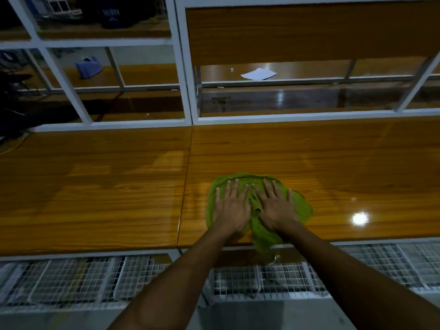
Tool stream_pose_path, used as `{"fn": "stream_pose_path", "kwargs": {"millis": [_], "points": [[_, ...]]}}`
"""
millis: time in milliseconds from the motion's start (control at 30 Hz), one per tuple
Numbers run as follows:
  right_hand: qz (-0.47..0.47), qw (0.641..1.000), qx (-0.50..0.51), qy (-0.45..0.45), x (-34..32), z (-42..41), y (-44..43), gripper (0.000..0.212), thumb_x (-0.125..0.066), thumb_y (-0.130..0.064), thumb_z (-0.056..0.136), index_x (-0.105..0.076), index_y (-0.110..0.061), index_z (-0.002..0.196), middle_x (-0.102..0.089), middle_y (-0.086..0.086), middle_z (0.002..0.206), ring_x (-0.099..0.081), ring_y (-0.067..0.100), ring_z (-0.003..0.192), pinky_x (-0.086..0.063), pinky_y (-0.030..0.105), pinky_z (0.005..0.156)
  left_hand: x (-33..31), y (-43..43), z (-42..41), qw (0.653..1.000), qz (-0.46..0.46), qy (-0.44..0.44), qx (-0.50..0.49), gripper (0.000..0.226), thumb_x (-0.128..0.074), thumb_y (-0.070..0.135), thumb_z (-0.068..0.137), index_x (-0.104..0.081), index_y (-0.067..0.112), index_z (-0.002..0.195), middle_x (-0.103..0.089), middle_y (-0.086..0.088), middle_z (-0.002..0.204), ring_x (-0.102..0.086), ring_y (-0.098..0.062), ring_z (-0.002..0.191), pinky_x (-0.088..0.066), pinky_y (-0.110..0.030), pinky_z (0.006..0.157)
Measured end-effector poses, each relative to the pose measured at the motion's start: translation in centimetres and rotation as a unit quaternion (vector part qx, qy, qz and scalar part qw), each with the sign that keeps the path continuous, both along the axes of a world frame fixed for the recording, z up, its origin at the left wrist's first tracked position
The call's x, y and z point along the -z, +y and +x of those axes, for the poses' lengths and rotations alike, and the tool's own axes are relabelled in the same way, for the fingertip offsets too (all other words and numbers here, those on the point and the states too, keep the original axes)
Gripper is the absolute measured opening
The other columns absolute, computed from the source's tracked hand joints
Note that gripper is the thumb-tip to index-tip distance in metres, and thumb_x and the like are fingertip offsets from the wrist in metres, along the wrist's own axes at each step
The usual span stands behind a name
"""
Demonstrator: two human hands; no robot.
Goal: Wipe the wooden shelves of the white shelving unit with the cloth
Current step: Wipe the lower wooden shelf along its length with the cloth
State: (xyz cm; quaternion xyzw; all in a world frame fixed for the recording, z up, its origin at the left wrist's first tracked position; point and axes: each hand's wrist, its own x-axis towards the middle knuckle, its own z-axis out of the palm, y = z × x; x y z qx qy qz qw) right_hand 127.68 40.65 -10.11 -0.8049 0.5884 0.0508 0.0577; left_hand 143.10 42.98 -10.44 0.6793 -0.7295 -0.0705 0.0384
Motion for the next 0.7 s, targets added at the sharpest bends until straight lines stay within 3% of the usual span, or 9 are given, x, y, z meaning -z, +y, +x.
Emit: {"fn": "stream_pose_path", "kwargs": {"millis": [233,400,500,600,700], "points": [[-0.002,0.998,-0.049,-0.033,-0.3,5.4,1.8,0.063,-0.024,-0.049,0.101,0.001,-0.035,0.157,0.01,0.004,0.165,0.012,0.027,0.151,0.005,0.064,0.116,0.3,2.0,4.8,0.998,-0.003,0.013,-0.067,0.061,-0.022,0.051,0.101,-0.009,0.03,0.157,0.001,-0.004,0.165,0.004,-0.025,0.152,0.0,-0.054,0.12],[-0.015,0.996,-0.059,-0.065,0.1,2.7,5.3,0.061,-0.01,-0.05,0.098,-0.019,-0.032,0.155,0.0,0.001,0.166,0.006,0.023,0.152,0.008,0.058,0.118,0.4,4.7,3.7,0.999,-0.009,-0.007,-0.04,0.079,0.006,0.066,0.086,-0.004,0.031,0.157,0.005,-0.005,0.165,0.006,-0.026,0.151,0.0,-0.055,0.119],[-0.021,0.997,-0.049,-0.047,0.3,-0.9,5.9,0.077,0.007,-0.056,0.086,-0.017,-0.032,0.155,0.004,0.0,0.166,0.008,0.023,0.152,0.007,0.056,0.118,0.1,4.9,0.3,1.0,-0.003,0.009,-0.014,0.073,-0.003,0.064,0.093,-0.002,0.029,0.157,0.01,-0.006,0.164,0.012,-0.027,0.151,0.005,-0.055,0.119],[-0.023,0.999,-0.017,-0.042,0.4,-5.1,5.7,0.079,0.011,-0.059,0.084,-0.011,-0.034,0.156,0.009,-0.001,0.165,0.011,0.022,0.151,0.009,0.054,0.117,-0.2,3.8,-4.1,1.0,0.009,0.028,0.009,0.065,-0.017,0.057,0.099,-0.003,0.029,0.157,0.012,-0.005,0.164,0.014,-0.026,0.15,0.007,-0.055,0.119],[-0.033,0.999,0.015,-0.016,0.5,-9.6,5.2,0.077,0.011,-0.063,0.085,-0.004,-0.037,0.156,0.012,-0.001,0.164,0.011,0.022,0.152,0.007,0.053,0.118,-0.4,2.3,-8.1,0.998,0.025,0.01,0.052,0.065,-0.012,0.058,0.099,0.003,0.03,0.156,0.018,-0.005,0.162,0.018,-0.026,0.149,0.007,-0.056,0.118]]}}
